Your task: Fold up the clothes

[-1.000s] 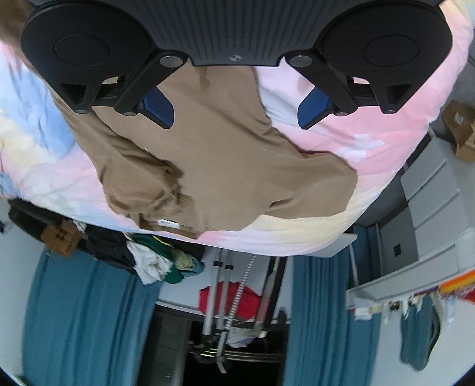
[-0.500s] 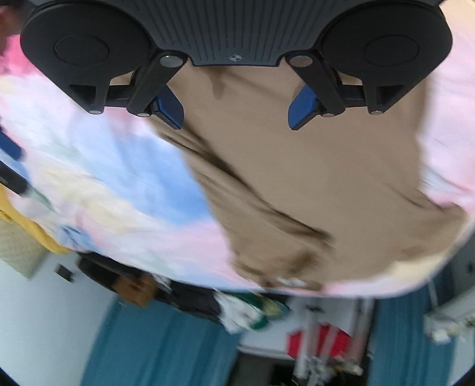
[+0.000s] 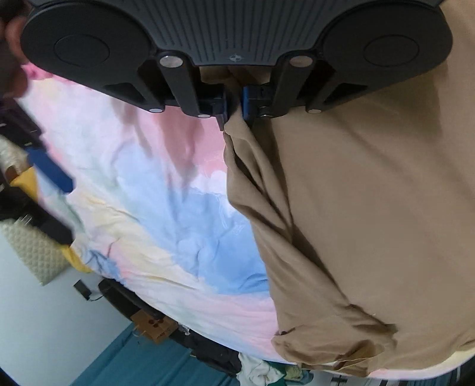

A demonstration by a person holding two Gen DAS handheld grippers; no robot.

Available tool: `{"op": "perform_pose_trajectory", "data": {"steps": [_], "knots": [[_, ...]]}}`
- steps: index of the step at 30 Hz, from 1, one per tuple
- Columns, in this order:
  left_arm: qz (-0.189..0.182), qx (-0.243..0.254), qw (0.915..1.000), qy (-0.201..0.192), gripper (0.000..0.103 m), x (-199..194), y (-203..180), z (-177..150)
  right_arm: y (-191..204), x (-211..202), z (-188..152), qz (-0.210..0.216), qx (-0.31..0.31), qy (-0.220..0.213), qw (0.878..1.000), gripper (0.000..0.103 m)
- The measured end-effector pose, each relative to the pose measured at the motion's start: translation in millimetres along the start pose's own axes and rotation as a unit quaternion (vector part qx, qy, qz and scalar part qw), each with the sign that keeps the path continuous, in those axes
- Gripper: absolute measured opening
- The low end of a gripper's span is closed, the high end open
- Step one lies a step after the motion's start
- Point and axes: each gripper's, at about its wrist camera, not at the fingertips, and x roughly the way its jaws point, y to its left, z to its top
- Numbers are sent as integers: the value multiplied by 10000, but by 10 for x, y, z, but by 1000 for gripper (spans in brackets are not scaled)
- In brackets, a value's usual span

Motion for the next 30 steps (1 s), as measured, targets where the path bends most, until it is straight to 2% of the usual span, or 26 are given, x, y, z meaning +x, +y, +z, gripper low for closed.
{"op": "perform_pose_trajectory", "data": {"steps": [2, 4, 9, 10, 14, 16, 18, 21, 22, 24, 25, 26, 28, 30], "knots": [[-217, -94, 9997, 113, 8, -164, 141, 71, 3, 33, -13, 63, 14, 127, 9999, 69], [-259, -147, 9993, 205, 9, -291, 297, 175, 40, 65, -46, 141, 7, 299, 9995, 69], [269, -65, 9990, 350, 10, -315, 720, 215, 196, 257, -151, 407, -268, 1001, 9938, 69], [300, -144, 9988, 350, 12, -294, 806, 205, 223, 304, -184, 553, -286, 1214, 9906, 69], [-11, -572, 9980, 250, 19, -283, 1030, 160, 256, 478, -342, 1166, -71, 2186, 9688, 69], [-107, -605, 9980, 176, 22, -325, 1054, 156, 303, 515, -387, 1268, -122, 2444, 9613, 69], [-181, -650, 9977, 118, 23, -384, 1059, 135, 380, 548, -436, 1226, -317, 2644, 9561, 69], [-266, -658, 9975, 2, 26, -493, 1063, 98, 522, 654, -538, 881, -729, 2910, 9499, 69], [-289, -678, 9973, -55, 26, -542, 1077, 103, 575, 641, -564, 973, -905, 2942, 9465, 68], [-335, -716, 9967, -169, 28, -639, 1104, 113, 711, 564, -608, 1117, -1361, 2892, 9409, 40], [-358, -735, 9964, -225, 30, -688, 1118, 117, 812, 453, -630, 1100, -1774, 2740, 9388, 15], [-380, -754, 9960, -282, 31, -737, 1131, 122, 913, 340, -652, 1077, -2189, 2579, 9349, 8], [-426, -792, 9952, -396, 34, -834, 1159, 132, 1129, 82, -750, 1324, -3052, 2453, 9106, 6], [-472, -829, 9941, -510, 36, -931, 1186, 142, 1366, -230, -943, 1500, -4066, 2411, 8684, 6]]}}
